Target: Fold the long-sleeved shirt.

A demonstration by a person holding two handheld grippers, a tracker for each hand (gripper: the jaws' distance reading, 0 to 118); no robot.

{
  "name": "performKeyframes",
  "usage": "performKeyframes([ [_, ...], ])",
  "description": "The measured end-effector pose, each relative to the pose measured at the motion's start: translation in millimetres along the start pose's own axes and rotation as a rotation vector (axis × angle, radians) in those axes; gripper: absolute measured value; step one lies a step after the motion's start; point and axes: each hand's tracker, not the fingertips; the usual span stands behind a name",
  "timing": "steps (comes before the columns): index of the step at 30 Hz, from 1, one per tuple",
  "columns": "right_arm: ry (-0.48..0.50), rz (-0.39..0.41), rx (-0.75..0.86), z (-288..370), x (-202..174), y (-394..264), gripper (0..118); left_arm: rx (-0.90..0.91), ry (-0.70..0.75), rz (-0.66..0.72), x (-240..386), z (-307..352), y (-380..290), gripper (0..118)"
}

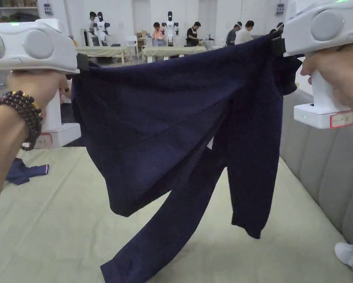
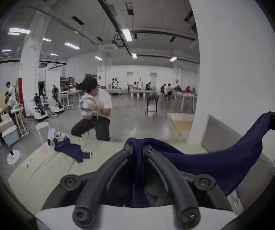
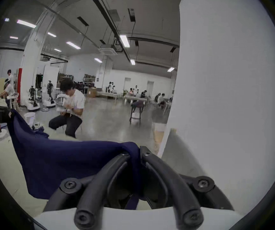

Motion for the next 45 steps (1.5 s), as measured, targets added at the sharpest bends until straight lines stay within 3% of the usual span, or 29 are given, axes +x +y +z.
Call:
performKeyframes([
  [4,-0.010,0.010,-0.022,-6,9,16,7,0.034,0.004,0.014,5,1,24,14],
  [8,-0.016,-0.013,-0.064,-19,11,-14,7,0.007,-0.016,0.022,12,-12,6,14],
  [16,0.020,-0.091,-0.296,-80,-5,-176,7,-0.228,-0.050,-0.028,25,-76,-133,14],
  [20,0.046,-0.066,-0.421,-101,-18,-254,7,-0.351,-0.072,-0.032,25,-92,-205,14],
  [21,0.053,-0.106,-0.448,-101,-19,-266,7,-0.351,-0.064,-0.033,24,-90,-217,14],
  [22,0.068,-0.129,-0.460,-96,-20,-275,7,-0.352,-0.061,-0.037,23,-88,-227,14],
  [26,0.072,-0.087,-0.417,-57,-19,-284,7,-0.347,-0.090,-0.061,18,-49,-245,14],
  [28,0.108,-0.134,-0.379,-22,-15,-293,7,-0.317,-0.125,-0.064,12,-15,-254,14],
  [32,0.116,-0.145,-0.384,58,-13,-330,7,-0.315,-0.151,-0.099,7,62,-292,14],
  [36,0.148,-0.196,-0.486,120,-18,-386,7,-0.402,-0.197,-0.080,7,137,-351,14],
  [38,0.159,-0.173,-0.567,138,-26,-414,7,-0.472,-0.192,-0.069,9,158,-386,14],
  [42,0.181,-0.012,-0.763,135,-51,-473,7,-0.710,-0.162,-0.089,13,147,-457,14],
  [45,0.166,0.086,-0.883,116,-65,-511,7,-0.766,-0.140,-0.134,18,127,-488,14],
])
